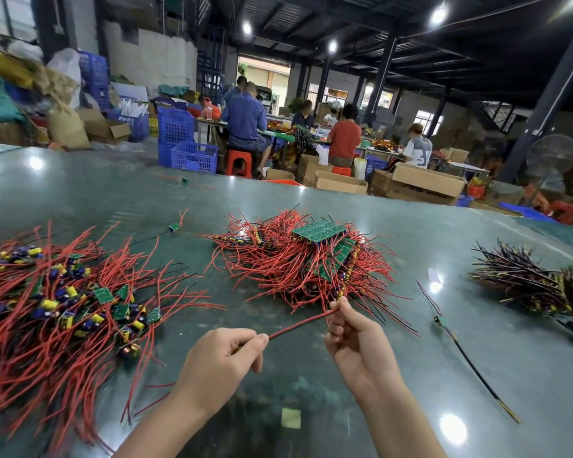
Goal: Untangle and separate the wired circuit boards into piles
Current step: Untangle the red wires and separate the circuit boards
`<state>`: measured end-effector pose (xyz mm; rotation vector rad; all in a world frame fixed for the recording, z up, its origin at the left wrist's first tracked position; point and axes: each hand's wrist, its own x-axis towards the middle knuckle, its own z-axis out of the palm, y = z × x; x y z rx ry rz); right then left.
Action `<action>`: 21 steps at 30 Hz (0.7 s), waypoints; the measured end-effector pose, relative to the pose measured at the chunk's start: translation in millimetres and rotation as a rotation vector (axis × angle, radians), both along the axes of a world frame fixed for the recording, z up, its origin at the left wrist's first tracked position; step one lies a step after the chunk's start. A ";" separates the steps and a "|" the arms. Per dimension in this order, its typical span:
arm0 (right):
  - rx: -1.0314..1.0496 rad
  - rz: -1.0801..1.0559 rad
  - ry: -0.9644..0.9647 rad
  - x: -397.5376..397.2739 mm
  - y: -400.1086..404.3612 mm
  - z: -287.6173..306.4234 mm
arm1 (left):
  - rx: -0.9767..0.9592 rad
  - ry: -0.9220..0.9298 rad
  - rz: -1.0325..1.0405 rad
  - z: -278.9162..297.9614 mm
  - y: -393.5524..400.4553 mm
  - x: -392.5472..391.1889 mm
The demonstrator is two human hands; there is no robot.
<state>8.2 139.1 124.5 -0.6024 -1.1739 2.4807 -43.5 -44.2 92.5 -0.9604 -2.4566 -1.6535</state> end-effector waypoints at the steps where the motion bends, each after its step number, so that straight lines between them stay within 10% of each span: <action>1: -0.039 0.016 0.005 0.2 0.3 0.9 | 0.013 -0.009 -0.009 -0.1 -0.1 -0.7; 14: 0.047 -0.140 0.020 -1.2 5.1 -2.3 | 0.094 -0.039 0.012 -3.3 -5.7 -11.7; 21: 0.183 0.152 0.020 -1.3 -18.2 -6.2 | 0.098 -0.049 0.001 -2.8 -4.1 -9.1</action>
